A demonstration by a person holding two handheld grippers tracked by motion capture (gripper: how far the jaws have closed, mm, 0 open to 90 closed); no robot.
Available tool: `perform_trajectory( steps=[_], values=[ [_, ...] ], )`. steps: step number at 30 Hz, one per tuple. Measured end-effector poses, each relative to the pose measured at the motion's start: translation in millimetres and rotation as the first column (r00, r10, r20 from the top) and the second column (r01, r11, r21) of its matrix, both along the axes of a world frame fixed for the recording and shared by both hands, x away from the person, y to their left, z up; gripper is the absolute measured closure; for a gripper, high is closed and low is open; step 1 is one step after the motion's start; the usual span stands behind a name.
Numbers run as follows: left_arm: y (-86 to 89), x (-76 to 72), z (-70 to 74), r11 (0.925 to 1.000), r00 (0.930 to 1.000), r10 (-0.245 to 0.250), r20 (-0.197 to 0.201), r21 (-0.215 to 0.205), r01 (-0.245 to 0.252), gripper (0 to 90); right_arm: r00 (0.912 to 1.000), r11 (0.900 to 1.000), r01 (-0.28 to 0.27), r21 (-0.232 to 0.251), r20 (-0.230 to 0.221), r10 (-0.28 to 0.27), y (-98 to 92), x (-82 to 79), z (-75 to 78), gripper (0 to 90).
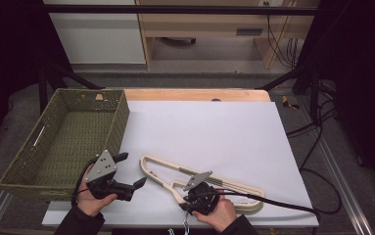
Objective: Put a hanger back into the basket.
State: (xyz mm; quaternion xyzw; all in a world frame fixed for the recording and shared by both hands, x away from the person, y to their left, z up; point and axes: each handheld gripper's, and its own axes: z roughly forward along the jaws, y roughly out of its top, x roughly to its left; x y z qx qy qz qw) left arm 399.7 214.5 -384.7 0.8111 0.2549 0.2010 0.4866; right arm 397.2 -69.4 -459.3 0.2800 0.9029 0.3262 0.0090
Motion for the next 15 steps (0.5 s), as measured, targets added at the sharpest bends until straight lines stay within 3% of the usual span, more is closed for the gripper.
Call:
perform_trajectory(
  steps=[3, 5, 7, 8, 9, 10, 11, 12, 13, 14, 15],
  values=[
    [-7.1, -0.8, -3.1, 0.9991, 0.9996, -0.029, -0.007, 0.031, 0.029, 4.1, 0.9999, 1.000, -0.001, 0.015, -0.013, 0.002, -1.3, 0.5, 3.2, 71.6],
    [-18.3, -1.0, -9.2, 0.9932, 0.9967, -0.076, -0.026, 0.086, 0.078, 4.1, 0.9997, 1.000, -0.004, 0.028, -0.023, 0.005, -3.1, 0.8, 8.4, 71.6],
    [-22.2, -1.2, -11.5, 0.9908, 0.9954, -0.091, -0.032, 0.098, 0.093, 4.1, 0.9995, 0.999, -0.020, 0.032, -0.025, 0.021, -5.0, 1.6, 11.5, 71.6],
    [-30.0, -0.8, -16.0, 0.9824, 0.9906, -0.129, -0.045, 0.130, 0.134, 4.2, 0.9991, 0.999, -0.030, 0.038, -0.028, 0.031, -6.1, 2.3, 12.6, 71.6],
    [-30.0, -0.8, -16.0, 0.9824, 0.9906, -0.129, -0.045, 0.130, 0.134, 4.5, 0.9991, 0.999, -0.023, 0.041, -0.035, 0.024, -6.4, 2.0, 14.5, 71.6],
    [-38.4, -0.5, -21.3, 0.9694, 0.9835, -0.171, -0.060, 0.169, 0.179, 4.8, 0.9991, 0.999, -0.025, 0.041, -0.033, 0.027, -7.1, 2.4, 16.0, 71.7],
    [-38.4, -0.5, -21.3, 0.9694, 0.9835, -0.171, -0.060, 0.169, 0.179, 4.8, 0.9991, 0.999, -0.025, 0.041, -0.033, 0.027, -7.1, 2.4, 16.0, 71.7],
    [-47.0, -0.5, -26.1, 0.9509, 0.9746, -0.212, -0.072, 0.215, 0.223, 4.8, 0.9984, 0.998, -0.039, 0.051, -0.039, 0.041, -8.8, 2.7, 18.7, 71.6],
    [-51.5, -0.6, -28.4, 0.9411, 0.9726, -0.222, -0.067, 0.246, 0.232, 5.0, 0.9982, 0.998, -0.044, 0.050, -0.037, 0.046, -9.8, 2.8, 20.1, 71.7],
    [-51.5, -0.6, -28.4, 0.9411, 0.9726, -0.222, -0.067, 0.246, 0.232, 5.5, 0.9982, 0.998, -0.044, 0.050, -0.037, 0.046, -9.8, 2.8, 20.1, 71.7],
    [-56.0, -0.6, -30.3, 0.9307, 0.9704, -0.233, -0.064, 0.275, 0.241, 5.9, 0.9975, 0.997, -0.052, 0.060, -0.046, 0.055, -10.7, 2.5, 22.3, 71.7]
  ],
)
